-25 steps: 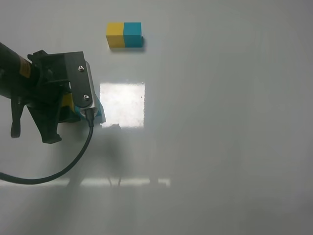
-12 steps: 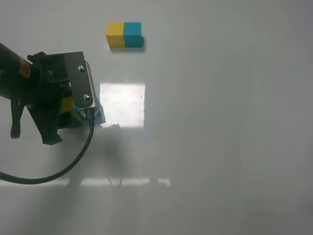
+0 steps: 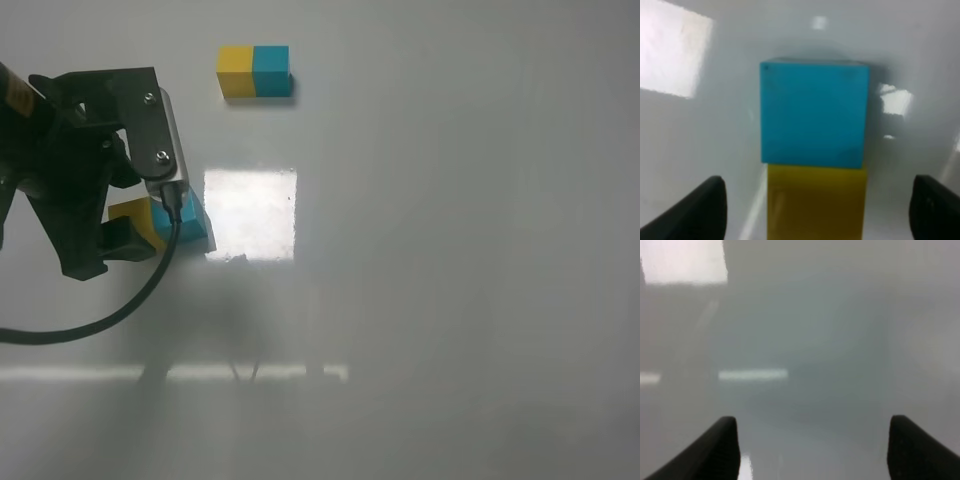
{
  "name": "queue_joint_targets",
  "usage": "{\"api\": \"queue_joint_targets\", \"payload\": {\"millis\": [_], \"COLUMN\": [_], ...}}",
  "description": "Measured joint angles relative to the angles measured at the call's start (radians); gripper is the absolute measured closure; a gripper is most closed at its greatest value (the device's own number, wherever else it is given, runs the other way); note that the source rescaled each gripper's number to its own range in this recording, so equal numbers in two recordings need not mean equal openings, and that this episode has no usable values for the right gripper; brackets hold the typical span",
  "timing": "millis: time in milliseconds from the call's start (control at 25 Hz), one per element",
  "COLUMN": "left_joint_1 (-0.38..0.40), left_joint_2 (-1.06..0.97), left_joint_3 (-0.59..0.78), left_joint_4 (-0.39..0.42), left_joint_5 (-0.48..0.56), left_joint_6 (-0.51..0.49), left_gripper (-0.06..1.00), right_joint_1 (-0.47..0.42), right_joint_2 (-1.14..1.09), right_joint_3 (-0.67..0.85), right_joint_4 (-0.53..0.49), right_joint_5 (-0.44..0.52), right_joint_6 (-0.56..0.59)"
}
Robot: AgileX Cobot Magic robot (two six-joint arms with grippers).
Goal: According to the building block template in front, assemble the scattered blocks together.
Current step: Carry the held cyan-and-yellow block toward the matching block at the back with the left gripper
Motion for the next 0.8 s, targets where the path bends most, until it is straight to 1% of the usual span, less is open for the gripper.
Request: {"api": "queue_joint_targets", "payload": {"millis": [240,640,800], "left_joint_1": [0.0,0.0,0.0], "left_joint_2": [0.012,0.098,0.104], "left_joint_3": [-0.003,-0.003,-0.003], "left_joint_4": [0.003,0.002,-0.001], "left_joint_5": [-0.002,-0.111,-0.123], "left_joint_6": [0.002,0.004,0.004], "left_gripper": [-0.04,-0.04,-0.04], "right_joint_1": [0.0,0.0,0.0], "right_joint_2": [0.0,0.0,0.0], "right_joint_3": [0.0,0.0,0.0], "right_joint_4": [0.0,0.0,0.0], "right_joint_5": [0.0,0.0,0.0], "right_joint_6": [0.0,0.0,0.0]}}
